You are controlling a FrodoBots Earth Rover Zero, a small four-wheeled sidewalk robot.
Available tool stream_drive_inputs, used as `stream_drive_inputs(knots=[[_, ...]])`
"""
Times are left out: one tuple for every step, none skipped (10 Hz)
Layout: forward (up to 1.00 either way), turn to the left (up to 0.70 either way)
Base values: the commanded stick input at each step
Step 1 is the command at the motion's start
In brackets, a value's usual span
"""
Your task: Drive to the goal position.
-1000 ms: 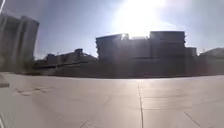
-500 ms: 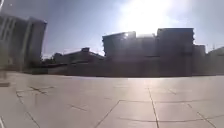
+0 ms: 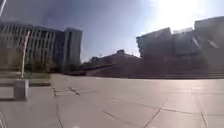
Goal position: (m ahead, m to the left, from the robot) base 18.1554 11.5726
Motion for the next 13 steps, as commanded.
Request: stream_drive_inputs(knots=[[1.00, 0.31], [1.00, 0.30], [1.00, -0.03], [1.00, -0.09], [1.00, -0.09], [1.00, -0.09], [1.00, -0.09], [1.00, -0.09], [1.00, -0.09], [1.00, -0.09], [1.00, -0.09], [1.00, -0.09], [1.00, -0.09]])
